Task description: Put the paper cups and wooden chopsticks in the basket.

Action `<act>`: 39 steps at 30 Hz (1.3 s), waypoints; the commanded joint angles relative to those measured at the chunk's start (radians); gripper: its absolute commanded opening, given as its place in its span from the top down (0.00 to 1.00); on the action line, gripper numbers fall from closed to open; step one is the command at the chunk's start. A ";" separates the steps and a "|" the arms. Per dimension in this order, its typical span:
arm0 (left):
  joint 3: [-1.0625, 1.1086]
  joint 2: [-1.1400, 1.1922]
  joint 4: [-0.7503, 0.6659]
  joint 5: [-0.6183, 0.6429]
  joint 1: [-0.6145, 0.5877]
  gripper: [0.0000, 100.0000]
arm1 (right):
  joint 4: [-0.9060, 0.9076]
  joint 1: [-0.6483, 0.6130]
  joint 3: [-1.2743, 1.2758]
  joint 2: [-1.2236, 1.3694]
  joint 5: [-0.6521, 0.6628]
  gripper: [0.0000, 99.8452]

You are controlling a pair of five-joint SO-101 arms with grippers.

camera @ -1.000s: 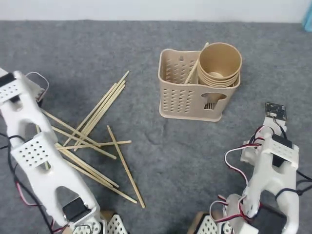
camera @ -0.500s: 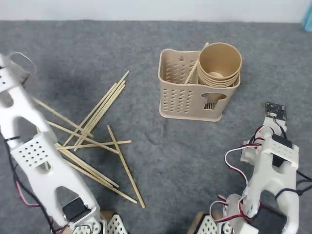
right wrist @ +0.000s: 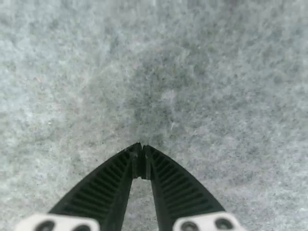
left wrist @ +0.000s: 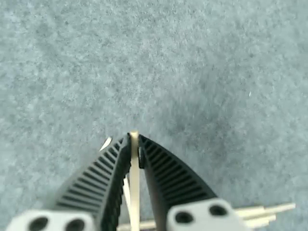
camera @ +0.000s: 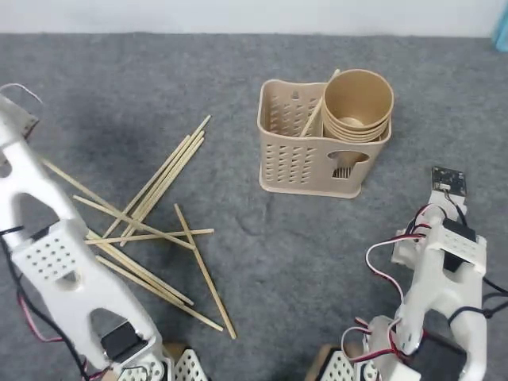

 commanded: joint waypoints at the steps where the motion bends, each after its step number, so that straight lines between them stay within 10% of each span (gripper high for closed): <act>1: 0.186 -0.235 0.029 -0.048 0.037 0.99 | -0.010 -0.008 -0.005 -0.044 0.011 0.99; 21: 1.129 -1.059 -0.568 -0.051 0.175 0.99 | -0.005 -0.004 -0.005 -0.044 0.011 0.99; 39: 1.618 -1.665 -1.517 -0.058 0.753 0.99 | -0.005 -0.004 -0.005 -0.044 0.014 0.99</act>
